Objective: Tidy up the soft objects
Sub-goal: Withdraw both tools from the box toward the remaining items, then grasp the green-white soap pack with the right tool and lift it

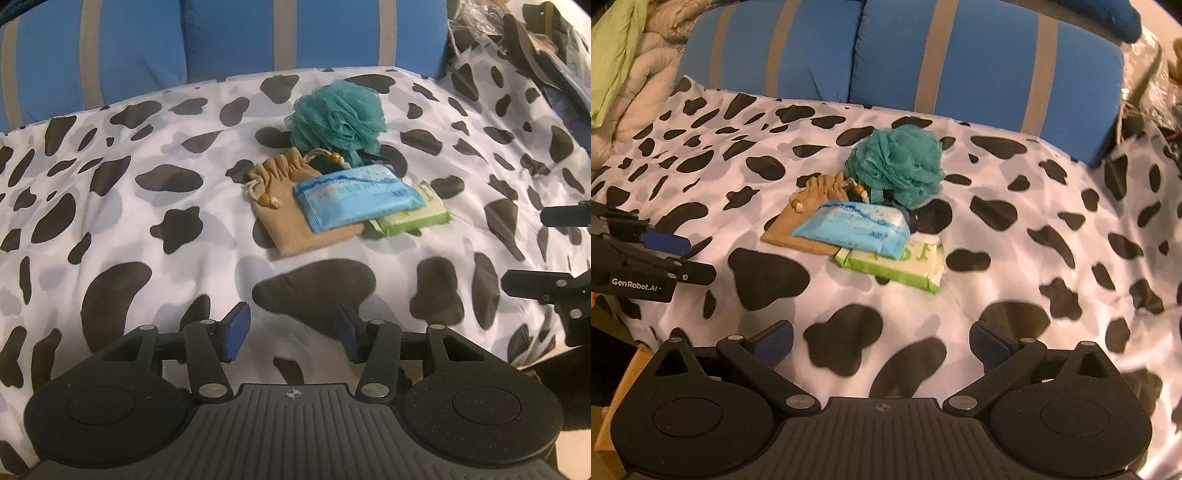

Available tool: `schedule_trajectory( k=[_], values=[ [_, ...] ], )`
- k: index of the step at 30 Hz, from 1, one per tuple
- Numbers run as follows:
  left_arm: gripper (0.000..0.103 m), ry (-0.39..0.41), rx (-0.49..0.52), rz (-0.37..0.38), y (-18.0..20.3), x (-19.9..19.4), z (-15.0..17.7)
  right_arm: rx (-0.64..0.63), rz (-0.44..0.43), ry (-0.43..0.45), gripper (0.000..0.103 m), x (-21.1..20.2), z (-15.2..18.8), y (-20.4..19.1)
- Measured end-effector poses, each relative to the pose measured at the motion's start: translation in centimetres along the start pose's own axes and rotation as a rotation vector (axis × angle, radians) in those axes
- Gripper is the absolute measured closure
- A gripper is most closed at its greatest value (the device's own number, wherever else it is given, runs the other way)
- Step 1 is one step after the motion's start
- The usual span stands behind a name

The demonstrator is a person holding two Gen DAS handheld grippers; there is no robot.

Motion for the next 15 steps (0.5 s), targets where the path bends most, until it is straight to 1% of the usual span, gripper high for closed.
schedule_trajectory(
  k=[6,11,15],
  values=[
    [0.053,-0.004,-0.009,0.032,0.0,0.4,-1.3,-0.063,0.018,0.015,0.002,2.0,-2.1,0.3],
    [0.053,-0.011,0.006,0.034,0.2,0.6,-2.1,-0.173,0.048,0.009,0.002,3.9,-3.6,0.2],
    [0.053,-0.025,-0.014,0.071,0.2,0.5,-2.5,-0.254,0.065,-0.004,0.002,5.4,-4.8,0.1]
  ],
)
Point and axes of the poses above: each gripper's, at about its wrist camera, not at the fingertips, and x roughly the way its jaws point, y to its right, z to its underside, the point moved 8 cm from there along x, roughly the way its jaws point, and after that the axes turned 14 degrees about -y, right-handed, at the moved point
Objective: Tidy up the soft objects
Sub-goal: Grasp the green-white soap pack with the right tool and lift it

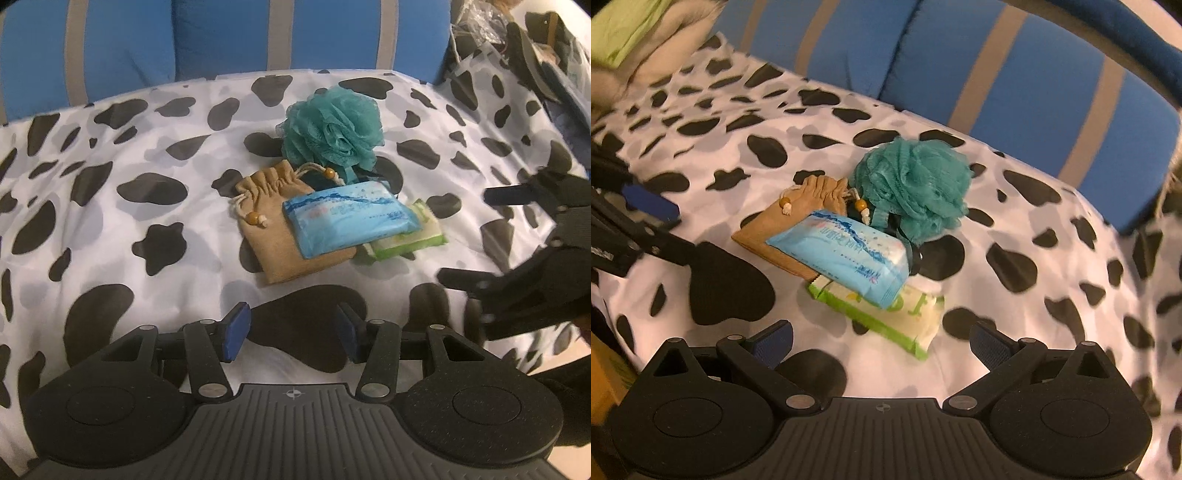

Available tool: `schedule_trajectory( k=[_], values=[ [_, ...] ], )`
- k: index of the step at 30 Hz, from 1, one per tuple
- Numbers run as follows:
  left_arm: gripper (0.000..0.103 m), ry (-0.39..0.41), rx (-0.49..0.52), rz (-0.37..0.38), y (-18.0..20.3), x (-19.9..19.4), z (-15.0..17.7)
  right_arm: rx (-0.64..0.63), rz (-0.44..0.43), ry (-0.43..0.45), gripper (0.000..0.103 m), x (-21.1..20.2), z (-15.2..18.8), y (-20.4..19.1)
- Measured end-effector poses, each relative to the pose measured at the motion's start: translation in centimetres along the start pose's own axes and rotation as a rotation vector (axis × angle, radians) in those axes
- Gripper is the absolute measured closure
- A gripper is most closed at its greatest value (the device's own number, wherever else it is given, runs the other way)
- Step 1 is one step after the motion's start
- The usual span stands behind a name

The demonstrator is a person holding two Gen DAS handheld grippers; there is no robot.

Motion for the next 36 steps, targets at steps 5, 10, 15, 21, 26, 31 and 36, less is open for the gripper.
schedule_trajectory(
  k=[5,10,15,21,26,31,36],
  values=[
    [0.053,-0.022,-0.028,0.054,0.1,-0.1,-0.1,-0.065,0.008,-0.039,0.002,2.1,-1.1,-0.4],
    [0.053,-0.04,-0.035,0.06,-0.1,0.0,0.2,-0.136,0.007,-0.059,0.002,4.1,-2.0,-0.6],
    [0.053,-0.054,-0.049,0.076,-0.4,0.0,0.4,-0.153,-0.016,-0.077,0.002,6.0,-2.7,-0.2],
    [0.053,-0.075,-0.053,0.086,-0.6,0.3,0.6,-0.212,-0.045,-0.081,0.002,7.2,-3.7,-0.1],
    [0.053,-0.091,-0.052,0.094,-0.6,0.4,0.9,-0.233,-0.095,-0.09,0.007,8.1,-4.3,0.0],
    [0.053,-0.099,-0.057,0.093,-0.7,0.4,1.0,-0.174,-0.2,-0.123,0.02,8.6,-4.1,0.0],
    [0.053,-0.1,-0.058,0.1,-0.5,0.5,1.0,-0.148,-0.227,-0.156,0.031,8.1,-3.4,-0.1]
  ],
)
Point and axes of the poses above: each gripper's, at about its wrist camera, not at the fingertips, and x roughly the way its jaws point, y to its right, z to its underside, the point moved 8 cm from there along x, roughly the way its jaws point, and after that the axes turned 14 degrees about -y, right-handed, at the moved point
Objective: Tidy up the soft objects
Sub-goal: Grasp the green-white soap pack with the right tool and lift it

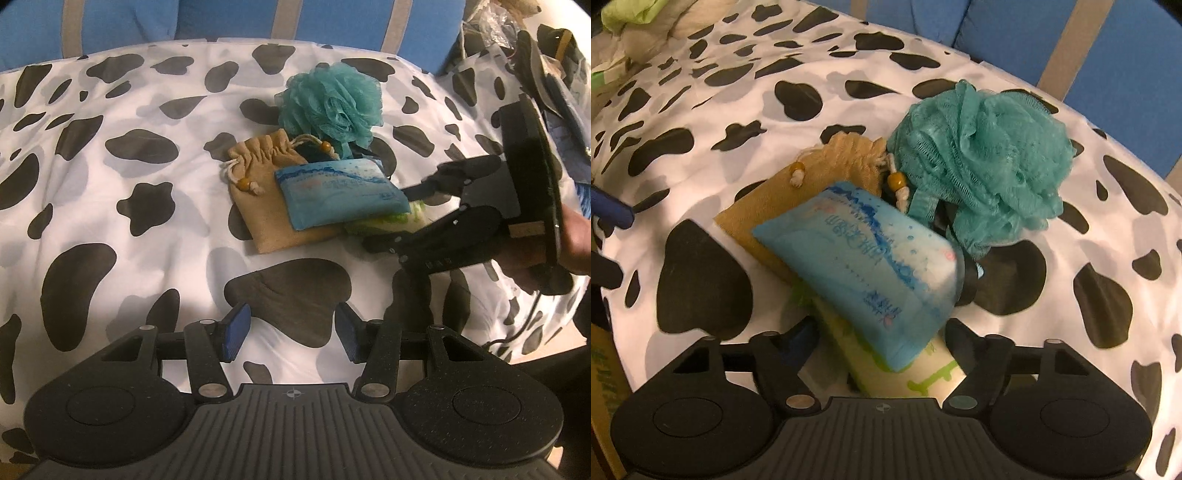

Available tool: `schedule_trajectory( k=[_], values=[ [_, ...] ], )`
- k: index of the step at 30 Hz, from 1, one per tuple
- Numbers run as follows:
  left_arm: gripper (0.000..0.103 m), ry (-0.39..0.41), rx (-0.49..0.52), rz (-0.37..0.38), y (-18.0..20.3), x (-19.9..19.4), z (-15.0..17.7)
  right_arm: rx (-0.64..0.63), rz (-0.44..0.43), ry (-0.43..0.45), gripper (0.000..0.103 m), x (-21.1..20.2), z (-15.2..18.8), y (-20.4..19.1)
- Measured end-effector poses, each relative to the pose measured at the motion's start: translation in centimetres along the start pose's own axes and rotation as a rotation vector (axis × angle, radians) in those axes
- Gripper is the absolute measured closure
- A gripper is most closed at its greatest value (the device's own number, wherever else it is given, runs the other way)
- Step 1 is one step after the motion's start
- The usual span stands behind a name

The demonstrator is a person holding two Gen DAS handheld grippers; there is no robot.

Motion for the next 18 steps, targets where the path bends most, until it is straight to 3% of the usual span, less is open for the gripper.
schedule_trajectory(
  k=[5,9,18],
  values=[
    [0.053,-0.009,0.001,-0.005,0.1,0.2,0.3,-0.028,-0.031,-0.057,0.042,-0.9,1.7,-1.5],
    [0.053,-0.011,0.002,-0.006,0.1,0.3,0.4,-0.034,-0.036,-0.057,0.043,-1.3,2.3,-2.2],
    [0.053,-0.023,-0.007,-0.015,-0.2,0.7,0.4,0.094,-0.057,-0.017,0.045,-0.4,0.7,-0.9]
  ],
)
Point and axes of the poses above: each gripper's, at about its wrist camera, not at the fingertips, and x roughly the way its jaws point, y to its right, z to its underside, the point moved 8 cm from there along x, roughly the way its jaws point, and after that the axes turned 14 degrees about -y, right-handed, at the moved point
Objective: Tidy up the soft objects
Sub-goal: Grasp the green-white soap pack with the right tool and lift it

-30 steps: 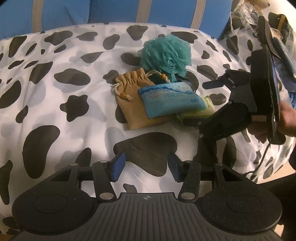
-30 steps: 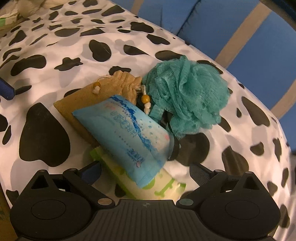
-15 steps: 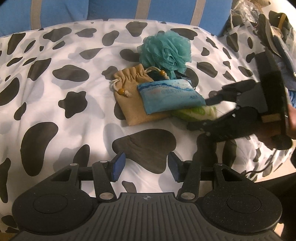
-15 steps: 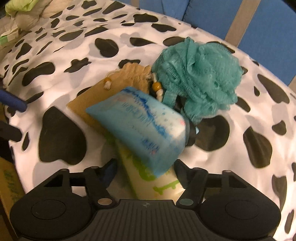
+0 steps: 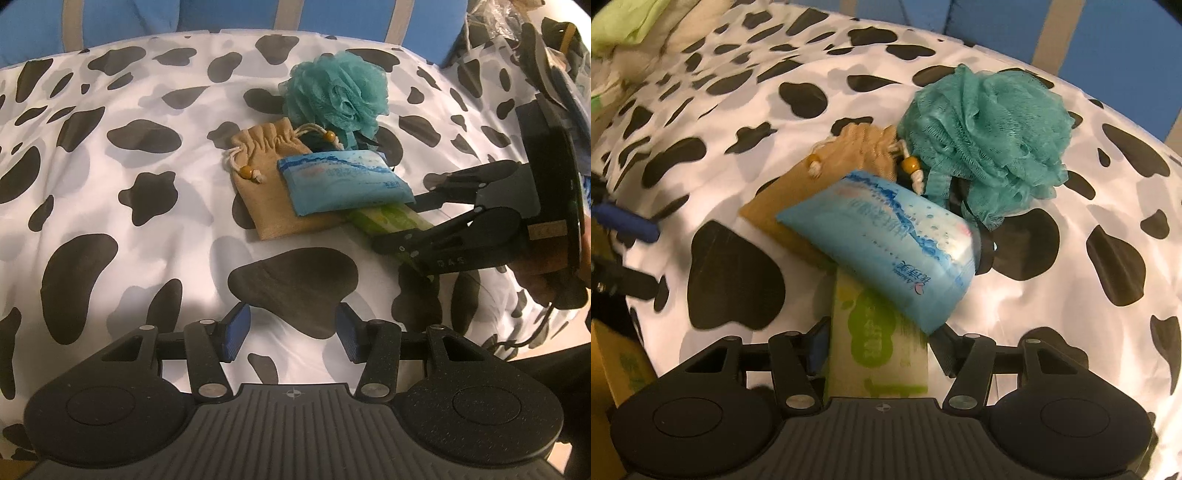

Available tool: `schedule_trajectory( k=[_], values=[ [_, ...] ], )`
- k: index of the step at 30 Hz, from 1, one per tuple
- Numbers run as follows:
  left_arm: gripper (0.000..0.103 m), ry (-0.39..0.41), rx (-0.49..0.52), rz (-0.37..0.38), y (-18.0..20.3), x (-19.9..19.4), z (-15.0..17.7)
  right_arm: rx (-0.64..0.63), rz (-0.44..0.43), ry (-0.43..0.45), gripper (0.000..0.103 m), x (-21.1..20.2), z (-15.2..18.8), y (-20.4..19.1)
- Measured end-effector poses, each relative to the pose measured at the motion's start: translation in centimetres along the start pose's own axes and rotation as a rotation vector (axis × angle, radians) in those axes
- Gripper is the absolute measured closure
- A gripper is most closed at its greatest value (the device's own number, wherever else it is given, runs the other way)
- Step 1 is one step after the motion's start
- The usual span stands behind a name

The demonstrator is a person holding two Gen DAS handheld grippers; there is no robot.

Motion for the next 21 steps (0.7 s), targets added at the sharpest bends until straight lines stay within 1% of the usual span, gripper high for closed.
schedule_trajectory(
  k=[2,6,10,17,19,21],
  values=[
    [0.053,-0.001,-0.002,0.0,0.1,0.0,-0.1,0.008,0.002,-0.003,0.051,-0.1,0.0,-0.2],
    [0.053,0.006,0.004,-0.001,0.5,0.0,-0.4,0.039,0.0,-0.016,0.052,-0.2,0.3,-0.3],
    [0.053,0.018,0.014,-0.007,0.8,0.2,-0.6,0.029,-0.012,-0.043,0.052,-0.5,1.3,-0.7],
    [0.053,0.051,0.025,-0.011,1.1,0.4,-1.0,-0.002,0.006,-0.058,0.052,-1.5,3.4,-1.8],
    [0.053,0.064,0.041,-0.032,1.3,0.3,-1.1,-0.009,0.021,-0.057,0.052,-1.9,4.1,-2.0],
    [0.053,0.075,0.068,-0.077,1.5,0.4,-1.3,-0.014,0.035,-0.052,0.052,-2.6,4.6,-2.2]
  ],
)
Point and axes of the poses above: each gripper's, at about its wrist camera, not at the fingertips, and x roughly the way its jaws point, y to its right, z to its underside, the point moved 8 cm from there along x, roughly the way its jaws point, and after that the axes turned 14 degrees about -y, right-handed, at the moved point
